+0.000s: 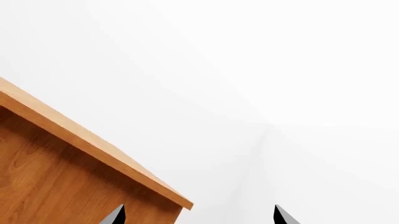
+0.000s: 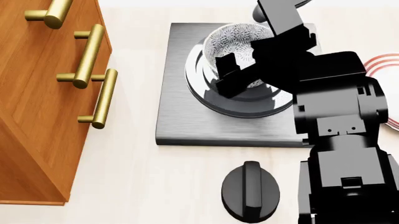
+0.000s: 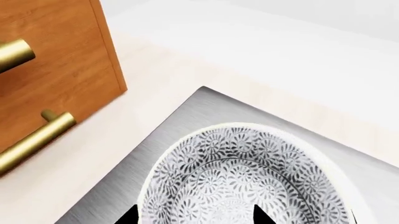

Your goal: Put the bowl on the stove.

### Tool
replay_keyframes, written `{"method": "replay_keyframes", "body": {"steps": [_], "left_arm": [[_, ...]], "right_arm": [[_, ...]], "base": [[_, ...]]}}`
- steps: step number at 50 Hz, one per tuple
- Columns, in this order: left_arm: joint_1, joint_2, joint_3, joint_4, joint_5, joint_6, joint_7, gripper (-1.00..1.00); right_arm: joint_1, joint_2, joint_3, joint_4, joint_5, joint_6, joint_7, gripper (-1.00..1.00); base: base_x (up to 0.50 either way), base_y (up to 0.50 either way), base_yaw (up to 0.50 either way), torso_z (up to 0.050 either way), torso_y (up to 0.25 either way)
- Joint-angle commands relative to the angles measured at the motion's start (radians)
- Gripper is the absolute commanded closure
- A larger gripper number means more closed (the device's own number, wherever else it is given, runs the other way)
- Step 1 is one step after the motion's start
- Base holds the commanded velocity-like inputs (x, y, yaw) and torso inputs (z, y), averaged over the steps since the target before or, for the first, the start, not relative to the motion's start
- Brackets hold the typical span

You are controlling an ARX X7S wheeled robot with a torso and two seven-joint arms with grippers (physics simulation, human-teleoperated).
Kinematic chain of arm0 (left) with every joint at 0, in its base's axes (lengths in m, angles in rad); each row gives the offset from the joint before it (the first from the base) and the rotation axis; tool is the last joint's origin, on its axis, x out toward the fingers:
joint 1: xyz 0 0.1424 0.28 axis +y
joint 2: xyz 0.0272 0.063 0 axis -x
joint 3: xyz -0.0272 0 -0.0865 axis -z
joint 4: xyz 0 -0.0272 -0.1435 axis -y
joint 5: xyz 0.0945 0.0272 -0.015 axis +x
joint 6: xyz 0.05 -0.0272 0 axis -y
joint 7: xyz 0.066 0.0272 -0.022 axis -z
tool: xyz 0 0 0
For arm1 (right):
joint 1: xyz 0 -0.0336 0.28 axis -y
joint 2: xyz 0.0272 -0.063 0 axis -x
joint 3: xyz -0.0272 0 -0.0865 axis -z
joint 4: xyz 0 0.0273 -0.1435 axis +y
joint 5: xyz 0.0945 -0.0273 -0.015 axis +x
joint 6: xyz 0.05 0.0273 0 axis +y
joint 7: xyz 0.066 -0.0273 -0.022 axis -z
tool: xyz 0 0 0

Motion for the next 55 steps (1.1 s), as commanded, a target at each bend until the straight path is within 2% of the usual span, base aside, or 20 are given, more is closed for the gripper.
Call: {"method": "replay_keyframes", "body": {"steps": [1,16,28,29,33,37,42,43,48,55], "left_arm": [[-0.006,0.025,-0.034,-0.01,0.019,0.001,0.003,-1.0],[-0.006,0.024,-0.029,-0.012,0.021,0.004,0.004,-1.0],[-0.002,0.025,-0.022,-0.011,0.023,0.006,0.007,-1.0],[-0.002,0.025,-0.022,-0.01,0.024,0.007,0.007,-1.0],[-0.001,0.023,-0.025,-0.008,0.021,0.008,0.004,-1.0],[0.0,0.023,-0.023,-0.007,0.023,0.01,0.005,-1.0],[-0.002,0.02,-0.025,-0.006,0.019,0.011,0.002,-1.0],[0.0,0.021,-0.024,-0.006,0.02,0.011,0.003,-1.0],[-0.002,0.018,-0.024,-0.004,0.018,0.012,0.001,-1.0],[-0.002,0.017,-0.022,-0.004,0.018,0.013,-0.001,-1.0]], "right_arm": [[0.005,-0.022,0.047,0.0,-0.01,0.008,-0.055,-1.0],[0.018,-0.021,0.1,0.0,-0.003,0.026,-0.159,-1.0],[0.03,0.013,0.239,-0.002,0.055,-0.102,-0.152,-1.0],[-0.002,0.028,0.249,-0.075,0.064,-0.084,-0.148,-1.0],[-0.178,0.07,0.279,-0.54,0.095,0.179,-0.114,-1.0],[-0.31,0.118,0.32,-0.895,0.121,0.381,-0.08,-1.0],[-0.388,0.149,0.364,-1.09,0.143,0.498,-0.054,-1.0],[-0.413,0.151,0.409,-1.149,0.157,0.528,-0.032,-1.0],[-0.489,0.171,0.466,-1.281,0.172,0.604,-0.004,-1.0],[-0.627,0.17,0.629,-1.489,0.199,0.697,0.062,-1.0]], "base": [[0.0,0.0,0.0,0.0,0.0],[0.0,0.0,0.0,0.0,0.0],[0.0,0.0,0.0,0.0,0.0],[0.0,0.0,0.0,0.0,0.0],[0.0,0.0,0.0,0.0,0.0],[0.0,0.0,0.0,0.0,0.0],[0.0,0.0,0.0,0.0,0.0],[0.0,0.0,0.0,0.0,0.0],[0.0,0.0,0.0,0.0,0.0],[0.0,0.0,0.0,0.0,0.0]]}}
